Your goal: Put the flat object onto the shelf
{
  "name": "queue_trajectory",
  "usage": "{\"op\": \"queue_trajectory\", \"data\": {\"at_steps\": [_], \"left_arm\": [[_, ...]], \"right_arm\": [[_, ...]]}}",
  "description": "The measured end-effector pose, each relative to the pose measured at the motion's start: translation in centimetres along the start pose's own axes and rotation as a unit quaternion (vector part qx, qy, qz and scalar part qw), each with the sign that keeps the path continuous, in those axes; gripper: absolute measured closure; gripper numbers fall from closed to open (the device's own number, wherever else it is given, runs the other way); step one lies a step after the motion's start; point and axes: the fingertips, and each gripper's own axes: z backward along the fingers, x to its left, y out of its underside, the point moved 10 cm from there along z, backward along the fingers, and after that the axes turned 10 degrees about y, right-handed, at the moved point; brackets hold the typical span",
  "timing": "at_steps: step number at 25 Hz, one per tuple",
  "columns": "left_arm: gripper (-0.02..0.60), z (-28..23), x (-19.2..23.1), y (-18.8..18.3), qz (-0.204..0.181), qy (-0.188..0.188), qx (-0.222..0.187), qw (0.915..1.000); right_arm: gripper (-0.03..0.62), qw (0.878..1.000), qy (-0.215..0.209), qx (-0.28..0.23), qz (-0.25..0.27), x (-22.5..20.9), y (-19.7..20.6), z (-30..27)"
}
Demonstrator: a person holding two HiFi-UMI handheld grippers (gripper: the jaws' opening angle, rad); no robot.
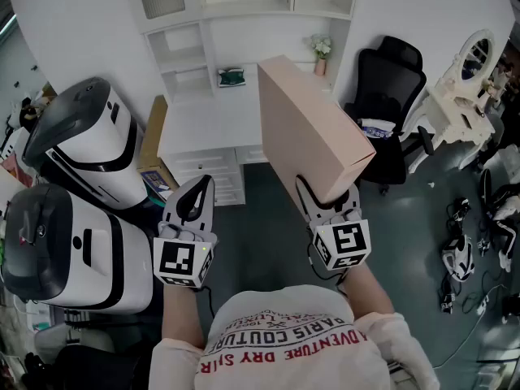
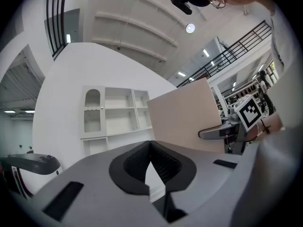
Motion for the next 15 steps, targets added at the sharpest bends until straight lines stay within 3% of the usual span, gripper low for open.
{"op": "queue_trajectory", "data": {"at_steps": [15], "left_arm": [[0.568,2.2,0.8,1.0,0.02,0.008,-0.005,0.9998]], "right_arm": [[0.313,1.0,0.002,-0.002,-0.004,2.0,0.0,0.9]]}}
